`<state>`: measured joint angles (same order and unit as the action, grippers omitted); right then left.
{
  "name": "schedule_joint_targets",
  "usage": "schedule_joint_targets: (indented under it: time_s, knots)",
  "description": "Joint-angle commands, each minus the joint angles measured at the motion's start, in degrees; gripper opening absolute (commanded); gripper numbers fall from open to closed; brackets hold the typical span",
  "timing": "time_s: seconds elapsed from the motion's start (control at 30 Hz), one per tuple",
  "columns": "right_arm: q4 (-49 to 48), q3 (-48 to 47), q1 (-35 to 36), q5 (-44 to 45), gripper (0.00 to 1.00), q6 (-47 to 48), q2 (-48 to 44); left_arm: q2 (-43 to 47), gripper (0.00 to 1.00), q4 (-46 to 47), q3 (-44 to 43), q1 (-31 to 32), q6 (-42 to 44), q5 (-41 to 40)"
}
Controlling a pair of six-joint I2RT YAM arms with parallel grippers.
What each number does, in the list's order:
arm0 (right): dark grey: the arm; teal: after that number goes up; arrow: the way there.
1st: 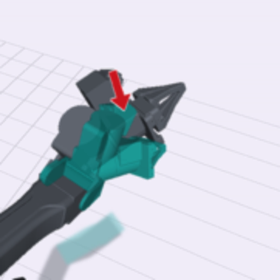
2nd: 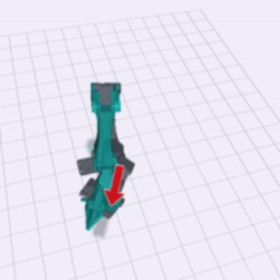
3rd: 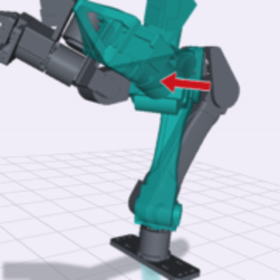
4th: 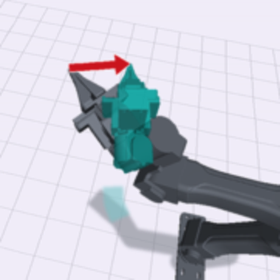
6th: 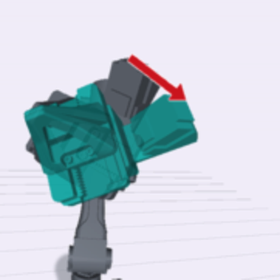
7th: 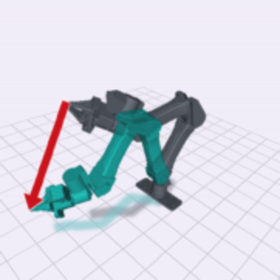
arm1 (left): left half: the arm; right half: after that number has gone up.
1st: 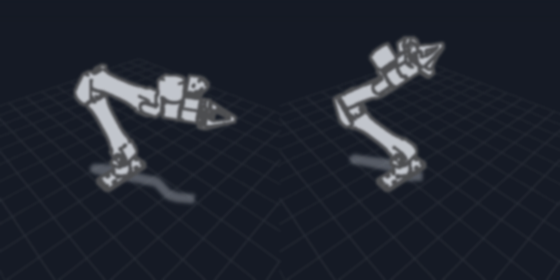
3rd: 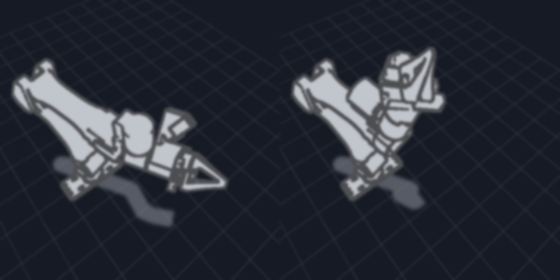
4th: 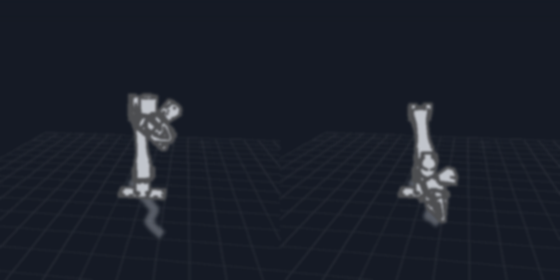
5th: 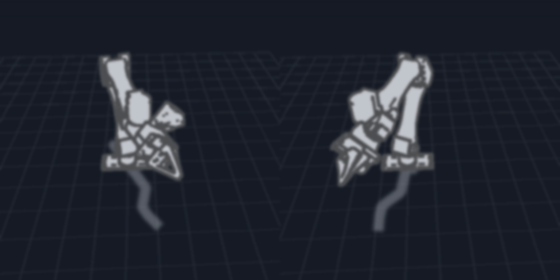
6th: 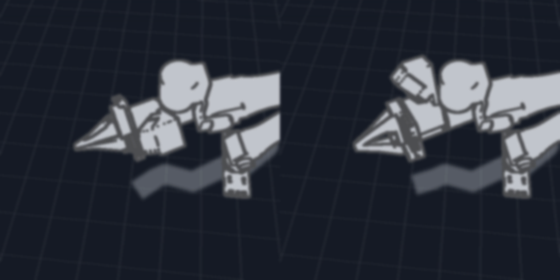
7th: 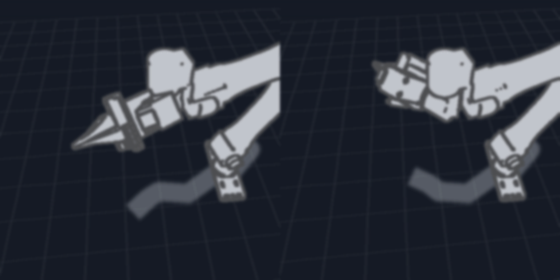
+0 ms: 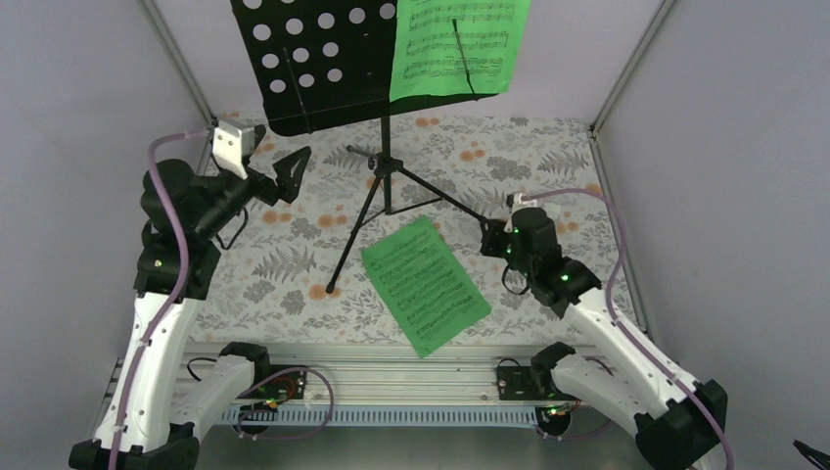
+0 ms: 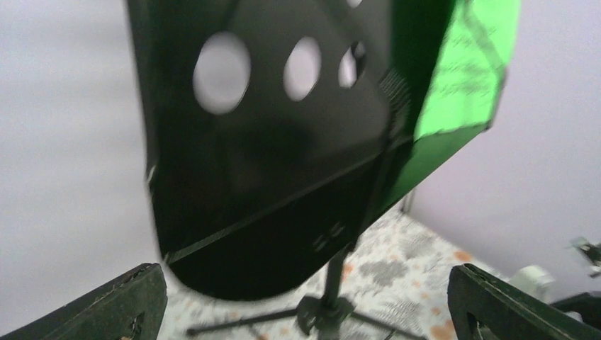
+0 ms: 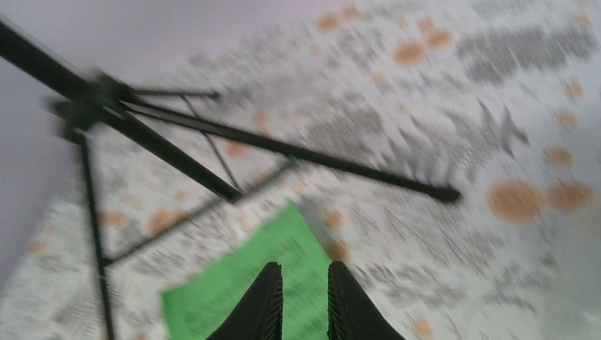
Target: Pack up the instrument practice props
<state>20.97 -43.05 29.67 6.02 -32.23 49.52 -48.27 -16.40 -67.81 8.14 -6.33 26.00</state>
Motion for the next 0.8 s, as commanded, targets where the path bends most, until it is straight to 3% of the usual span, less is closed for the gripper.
schedule_joint_targets:
  time_s: [0.0,0.17,0.33,0.43,0.53,0.63,0.77]
  knots:
    - [-7.56,-5.57,-0.92,-8.37,0.22,1.51,-1.40,-0.58,0.95,1.77,-6.55,-0.05,-3.79,11.00]
    - [-12.61,-13.05,-1.13,-16.49,0.32,1.37,1.97,-4.05,0.93,5.05,-10.73,0.25,-8.33,17.19]
    - [-10.09,-22.08,-1.13,-9.73,0.40,3.58,4.38,-11.90,0.87,2.34,-20.39,2.10,-9.55,18.30]
    - [-11.04,-25.25,-1.15,-9.08,0.47,4.33,4.86,-16.15,0.79,0.43,-26.11,8.27,-7.44,13.88]
    - [-9.86,-30.35,-1.11,-10.43,0.53,5.63,7.48,-22.38,0.76,-7.14,-35.21,15.59,-3.51,6.40]
    - [-7.24,-37.34,-1.16,-13.18,0.57,7.35,11.80,-28.91,0.74,-12.13,-44.21,19.09,-3.05,3.42]
    - [-3.59,-46.51,-1.29,-13.83,0.57,9.96,18.29,-34.39,0.73,-13.96,-49.70,22.74,-1.86,-2.02]
